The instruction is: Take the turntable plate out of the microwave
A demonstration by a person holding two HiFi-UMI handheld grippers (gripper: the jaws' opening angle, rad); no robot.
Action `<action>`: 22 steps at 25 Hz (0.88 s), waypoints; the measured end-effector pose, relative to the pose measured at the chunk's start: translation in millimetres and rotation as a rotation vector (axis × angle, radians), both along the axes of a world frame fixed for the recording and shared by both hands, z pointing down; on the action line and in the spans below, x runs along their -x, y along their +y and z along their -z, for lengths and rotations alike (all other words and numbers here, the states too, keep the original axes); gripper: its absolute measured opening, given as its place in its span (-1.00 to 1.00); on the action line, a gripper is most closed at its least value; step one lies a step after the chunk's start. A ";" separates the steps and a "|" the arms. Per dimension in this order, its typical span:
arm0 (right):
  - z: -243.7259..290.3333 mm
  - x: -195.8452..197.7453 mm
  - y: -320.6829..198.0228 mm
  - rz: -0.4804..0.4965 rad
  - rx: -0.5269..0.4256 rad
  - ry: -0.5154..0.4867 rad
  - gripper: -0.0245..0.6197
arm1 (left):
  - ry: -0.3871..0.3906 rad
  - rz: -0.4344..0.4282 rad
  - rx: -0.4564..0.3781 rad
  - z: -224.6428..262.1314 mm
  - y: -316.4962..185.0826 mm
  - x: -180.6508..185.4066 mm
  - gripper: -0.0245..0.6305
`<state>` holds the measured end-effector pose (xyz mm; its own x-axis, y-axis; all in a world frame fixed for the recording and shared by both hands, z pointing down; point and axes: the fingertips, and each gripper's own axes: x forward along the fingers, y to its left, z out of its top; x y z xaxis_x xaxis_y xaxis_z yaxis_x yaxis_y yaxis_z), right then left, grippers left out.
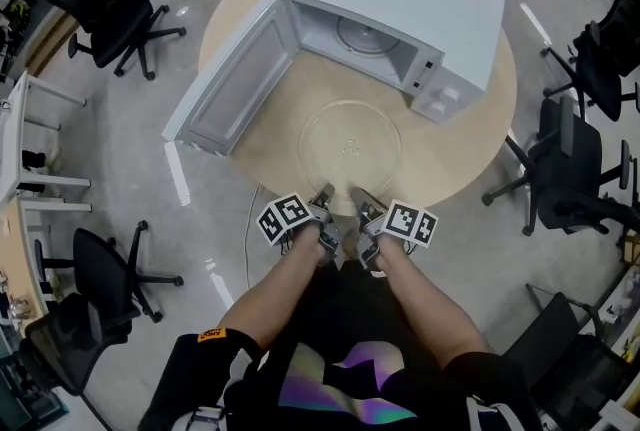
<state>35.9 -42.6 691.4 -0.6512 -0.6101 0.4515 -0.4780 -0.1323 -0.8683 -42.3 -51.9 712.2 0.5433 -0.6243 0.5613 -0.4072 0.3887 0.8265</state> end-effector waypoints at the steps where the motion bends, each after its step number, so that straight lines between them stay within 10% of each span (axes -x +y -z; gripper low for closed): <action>1: 0.3 1.1 -0.9 0.003 -0.002 0.003 -0.64 | 0.003 -0.006 0.003 0.1 -0.1 0.0 -0.64; 22: -10.0 -21.7 -32.4 0.039 -0.008 0.299 -0.76 | -0.219 -0.375 0.068 1.3 13.3 2.8 -0.56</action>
